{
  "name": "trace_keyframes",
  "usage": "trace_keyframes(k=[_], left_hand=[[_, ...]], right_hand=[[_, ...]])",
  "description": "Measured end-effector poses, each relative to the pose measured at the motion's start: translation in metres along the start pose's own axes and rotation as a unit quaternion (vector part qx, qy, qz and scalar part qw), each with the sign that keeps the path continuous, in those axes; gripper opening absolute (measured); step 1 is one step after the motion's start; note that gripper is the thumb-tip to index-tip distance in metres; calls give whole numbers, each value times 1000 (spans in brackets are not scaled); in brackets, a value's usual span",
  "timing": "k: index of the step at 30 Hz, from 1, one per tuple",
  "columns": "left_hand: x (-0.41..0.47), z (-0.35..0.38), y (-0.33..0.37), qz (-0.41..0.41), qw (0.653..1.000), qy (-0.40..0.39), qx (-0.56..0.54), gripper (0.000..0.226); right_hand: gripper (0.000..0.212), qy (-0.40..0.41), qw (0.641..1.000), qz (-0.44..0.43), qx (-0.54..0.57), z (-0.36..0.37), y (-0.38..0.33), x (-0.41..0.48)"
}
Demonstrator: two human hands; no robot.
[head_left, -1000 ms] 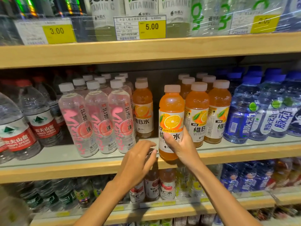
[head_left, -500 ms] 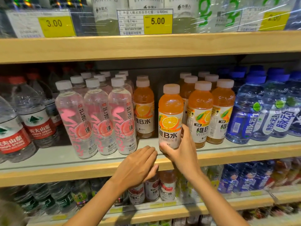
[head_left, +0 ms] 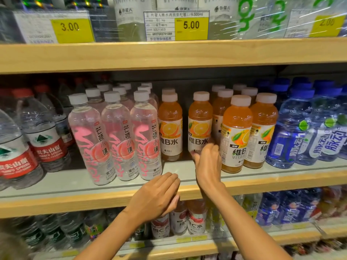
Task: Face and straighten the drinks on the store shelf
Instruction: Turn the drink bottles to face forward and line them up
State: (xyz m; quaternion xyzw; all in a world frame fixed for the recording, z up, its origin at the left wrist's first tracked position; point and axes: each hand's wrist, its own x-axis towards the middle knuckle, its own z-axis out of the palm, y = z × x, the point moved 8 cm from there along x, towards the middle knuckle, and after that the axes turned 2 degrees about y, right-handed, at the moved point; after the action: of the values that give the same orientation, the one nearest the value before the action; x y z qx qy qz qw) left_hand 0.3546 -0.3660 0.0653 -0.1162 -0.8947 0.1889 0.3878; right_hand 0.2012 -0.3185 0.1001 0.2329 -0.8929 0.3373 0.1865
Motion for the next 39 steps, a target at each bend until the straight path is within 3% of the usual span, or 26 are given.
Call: trace_keyframes(k=[6, 10, 13, 16, 20, 23, 25, 30, 33, 35, 39], left_hand=[[0, -1, 0, 3, 1000, 3, 5, 37], [-2, -3, 1, 4, 1000, 9, 4, 35], [-5, -5, 0, 1, 1000, 19, 7, 34], [-8, -5, 0, 15, 999, 23, 16, 35], [-9, -1, 2, 14, 999, 23, 22, 38], [-8, -1, 1, 9, 999, 23, 20, 38], [-7, -2, 1, 0, 1000, 18, 19, 37], [-1, -11, -1, -39, 999, 4, -9, 33], [1, -22, -4, -106, 993, -5, -56, 27], [-1, -30, -11, -204, 971, 10, -122, 25], [-3, -56, -40, -431, 854, 135, -259, 13]], right_hand=[[34, -21, 999, 8, -39, 5, -4, 8], [34, 56, 996, -38, 50, -11, -7, -16], [43, -4, 977, -89, 195, -3, -27, -24], [54, -77, 974, -41, 211, 21, -39, -14], [31, -72, 968, -25, 241, 33, -55, -3], [33, -75, 961, -6, 265, 40, -55, 1], [48, -67, 955, -6, 289, 39, -55, 3], [48, -95, 945, -33, 311, 36, -53, 3], [37, -103, 938, -53, 327, 24, -45, -3], [44, -109, 938, -62, 324, 16, -39, -6], [55, -108, 924, -93, 355, -9, -32, -15]])
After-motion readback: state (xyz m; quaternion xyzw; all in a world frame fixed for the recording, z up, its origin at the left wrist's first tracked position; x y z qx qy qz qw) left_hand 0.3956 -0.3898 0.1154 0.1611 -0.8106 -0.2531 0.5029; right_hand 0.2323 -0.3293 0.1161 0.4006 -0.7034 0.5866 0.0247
